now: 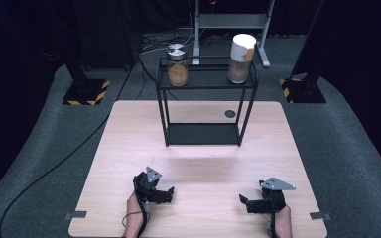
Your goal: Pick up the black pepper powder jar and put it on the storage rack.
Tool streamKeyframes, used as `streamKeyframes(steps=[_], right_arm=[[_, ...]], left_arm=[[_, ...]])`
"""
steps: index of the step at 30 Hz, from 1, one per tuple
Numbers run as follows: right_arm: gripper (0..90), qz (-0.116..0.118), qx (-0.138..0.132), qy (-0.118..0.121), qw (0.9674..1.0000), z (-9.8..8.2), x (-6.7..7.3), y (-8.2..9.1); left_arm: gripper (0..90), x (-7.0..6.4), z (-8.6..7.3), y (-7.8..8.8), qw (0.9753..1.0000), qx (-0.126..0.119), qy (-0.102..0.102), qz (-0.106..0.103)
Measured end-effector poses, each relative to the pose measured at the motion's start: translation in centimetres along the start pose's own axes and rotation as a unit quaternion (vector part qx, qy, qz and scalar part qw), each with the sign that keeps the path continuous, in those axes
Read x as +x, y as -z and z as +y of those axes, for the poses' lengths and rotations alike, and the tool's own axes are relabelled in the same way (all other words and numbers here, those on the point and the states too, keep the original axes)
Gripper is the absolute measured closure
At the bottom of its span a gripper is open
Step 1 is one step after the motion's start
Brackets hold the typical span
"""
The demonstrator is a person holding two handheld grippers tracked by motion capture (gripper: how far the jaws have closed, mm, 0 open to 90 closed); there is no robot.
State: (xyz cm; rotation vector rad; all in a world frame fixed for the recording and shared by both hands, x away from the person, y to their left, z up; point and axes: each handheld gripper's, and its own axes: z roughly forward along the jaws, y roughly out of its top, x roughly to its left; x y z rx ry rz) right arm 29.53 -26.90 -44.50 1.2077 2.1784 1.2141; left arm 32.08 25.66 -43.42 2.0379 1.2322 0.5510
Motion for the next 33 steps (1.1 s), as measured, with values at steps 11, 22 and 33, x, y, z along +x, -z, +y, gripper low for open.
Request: streamKeyframes(steps=[11, 22, 33], right_arm=[[0.0, -0.020, 0.009, 0.008, 0.9997, 0.32, 0.88, -0.19], [0.0, -0.020, 0.005, 0.001, 0.9998, 0.17, 0.77, -0.10], [0.0, -0.017, 0.002, 0.000, 0.9999, 0.08, 0.62, -0.04]], left_arm=[[0.5, -0.20, -0.07, 0.06, 1.0000, -0.002, -0.007, 0.003], [0.4, -0.22, -0.08, 0.06, 1.0000, -0.002, -0.008, 0.002], [0.4, -0.32, -0.07, 0.08, 1.0000, -0.002, -0.008, 0.005]])
